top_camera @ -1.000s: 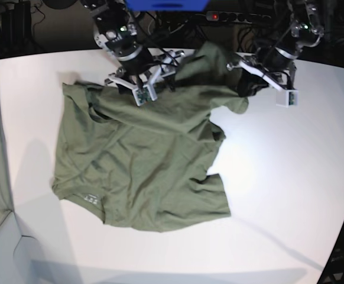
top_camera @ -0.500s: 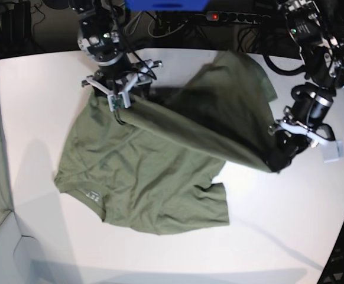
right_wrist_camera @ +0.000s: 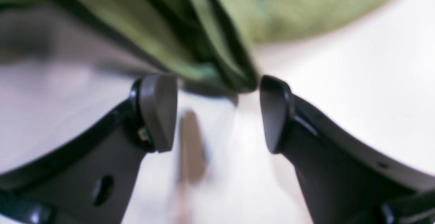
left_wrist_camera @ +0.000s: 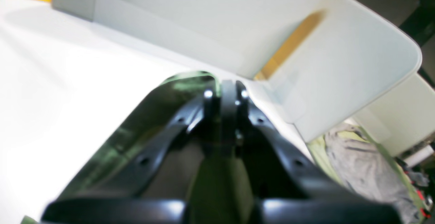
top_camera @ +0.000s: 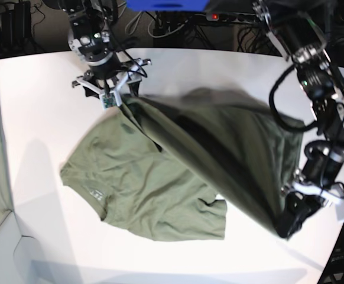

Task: Layout the t-shirt on the table in an organized manner, then fold the t-shirt properly
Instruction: 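Pull the shirt edge with the left gripper away from the right gripper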

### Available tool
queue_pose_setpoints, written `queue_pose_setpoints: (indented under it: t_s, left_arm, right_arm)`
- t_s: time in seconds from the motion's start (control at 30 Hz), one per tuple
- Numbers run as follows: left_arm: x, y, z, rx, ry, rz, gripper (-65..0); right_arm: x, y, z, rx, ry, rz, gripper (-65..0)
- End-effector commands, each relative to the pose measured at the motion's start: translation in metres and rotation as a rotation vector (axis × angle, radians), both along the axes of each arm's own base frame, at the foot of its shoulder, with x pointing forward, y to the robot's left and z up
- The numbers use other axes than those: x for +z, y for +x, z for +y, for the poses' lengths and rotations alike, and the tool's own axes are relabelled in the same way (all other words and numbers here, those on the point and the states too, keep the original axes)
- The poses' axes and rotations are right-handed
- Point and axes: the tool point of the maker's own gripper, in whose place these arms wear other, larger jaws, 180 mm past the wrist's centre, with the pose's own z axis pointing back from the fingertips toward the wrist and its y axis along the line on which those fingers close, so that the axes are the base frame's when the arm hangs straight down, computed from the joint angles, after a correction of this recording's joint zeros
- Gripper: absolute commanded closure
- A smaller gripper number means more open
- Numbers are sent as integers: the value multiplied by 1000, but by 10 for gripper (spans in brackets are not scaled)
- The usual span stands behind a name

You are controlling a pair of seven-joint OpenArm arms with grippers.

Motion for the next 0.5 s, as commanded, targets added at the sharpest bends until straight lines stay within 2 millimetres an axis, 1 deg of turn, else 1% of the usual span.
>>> queue_pose_setpoints:
  t_s: [0.0,0.1,0.2,0.23,0.33,0.37,0.4,0.47]
  left_arm:
    - [27,8,0,-10,-14,-82,-3]
    - [43,22,-9,-41,-14,-112,-3]
    - [48,22,-14,-60,-16,-127,-3]
    - [46,19,-16,-71,-29,-121,-3]
    - [19,6,-22,-113,-84,-53,-3]
    - [4,-2,-23,-124,-106,-13,-3]
    - [-5,-9,-22,-131,-123,11,-3]
    - [-21,-28,-8,-105,-130,52,-3]
  right_arm:
    - [8,2,-5,-16,2,-33,-385]
    - [6,2,-17,-49,-9,-29,-385]
    - [6,2,-24,-66,-17,-28,-385]
    - [6,2,-28,-75,-21,-29,-385]
    - [7,4,-39,-102,-32,-33,-385]
    - [7,4,-40,-105,-34,-33,-385]
    - [7,5,-41,-108,-35,-35,-385]
    - [8,7,-44,-115,-38,-41,-385]
